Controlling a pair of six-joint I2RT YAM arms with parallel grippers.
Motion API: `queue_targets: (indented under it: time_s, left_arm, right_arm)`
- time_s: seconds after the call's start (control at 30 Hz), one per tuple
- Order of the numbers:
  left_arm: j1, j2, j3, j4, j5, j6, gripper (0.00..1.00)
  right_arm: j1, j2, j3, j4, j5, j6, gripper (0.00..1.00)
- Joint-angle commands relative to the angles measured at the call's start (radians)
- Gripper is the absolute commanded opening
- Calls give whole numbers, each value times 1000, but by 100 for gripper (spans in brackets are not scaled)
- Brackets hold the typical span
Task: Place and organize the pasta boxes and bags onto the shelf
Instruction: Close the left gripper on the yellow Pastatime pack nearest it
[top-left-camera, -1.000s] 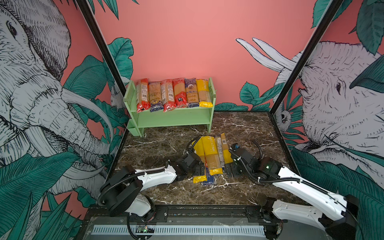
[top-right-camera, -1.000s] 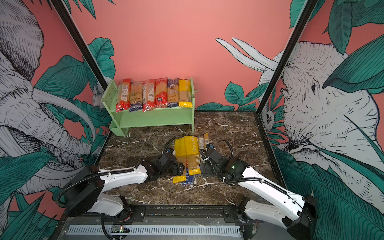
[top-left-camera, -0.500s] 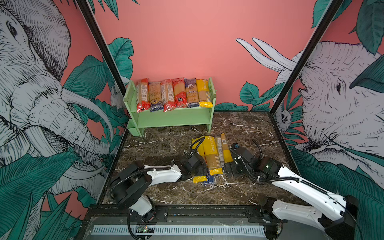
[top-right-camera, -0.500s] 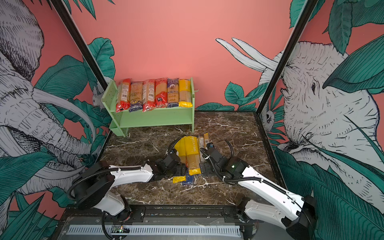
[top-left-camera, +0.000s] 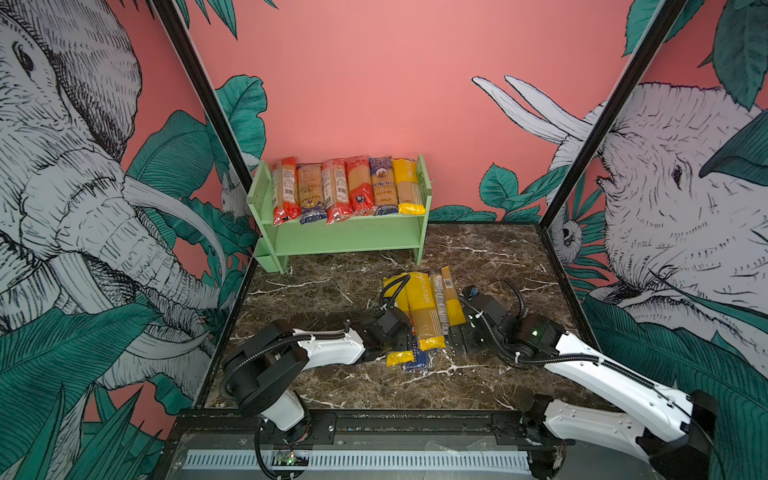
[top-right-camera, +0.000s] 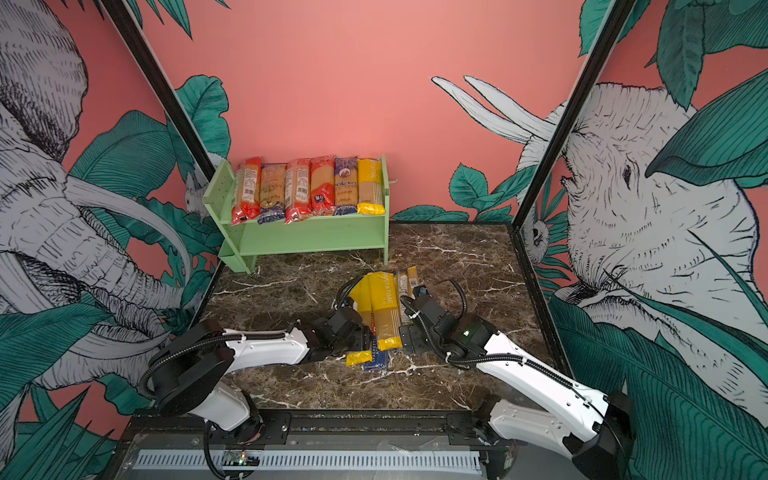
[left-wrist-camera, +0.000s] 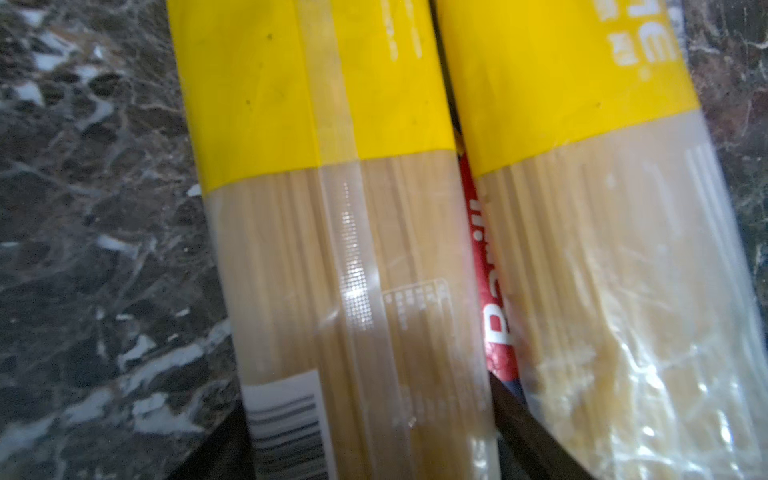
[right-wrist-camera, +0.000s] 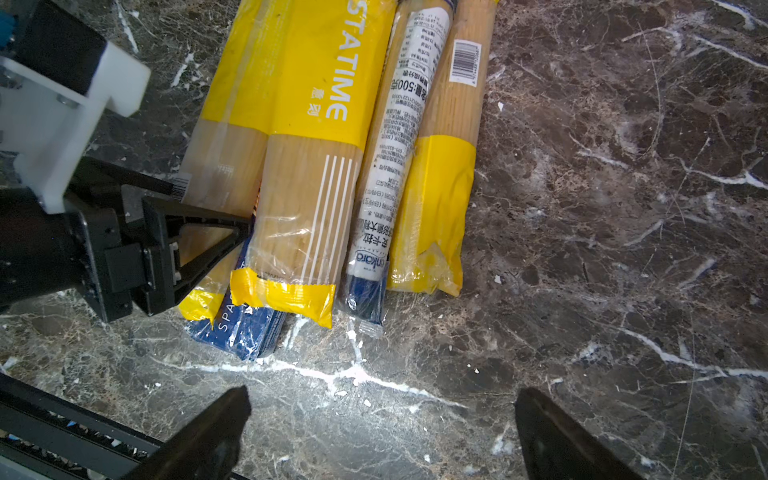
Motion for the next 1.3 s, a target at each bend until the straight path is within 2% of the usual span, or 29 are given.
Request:
queue_targets:
  time_s: [0.0,0.27,0.3,0.37,0.43,0.93,1.27]
  left_arm:
    - [-11,22,-14,10,19,-7,65]
    - [-11,12,-26,12,20,-4,41]
    - [-11,7,-28,10,20,0,33]
    - [-11,-7,-30,-7,14,6,13]
    - [-11,-26,-36,-28,1,11,0]
    - [-11,-221,-98,-152,-82,42,0]
    - [-11,-350,-138,-287,-186,61,0]
  right_arm:
    - [-5,-6,3,-6,-1,1,99]
    - [-5,-1,10,-9,1,3,99]
    - [-5,0,11,-10,1,3,99]
    - [-4,3,13,-8,0,3,99]
    - [-5,5,15,-7,0,3,99]
    - [-5,25,28,8,-14,1,99]
    - [-6,40,40,13,-16,0,99]
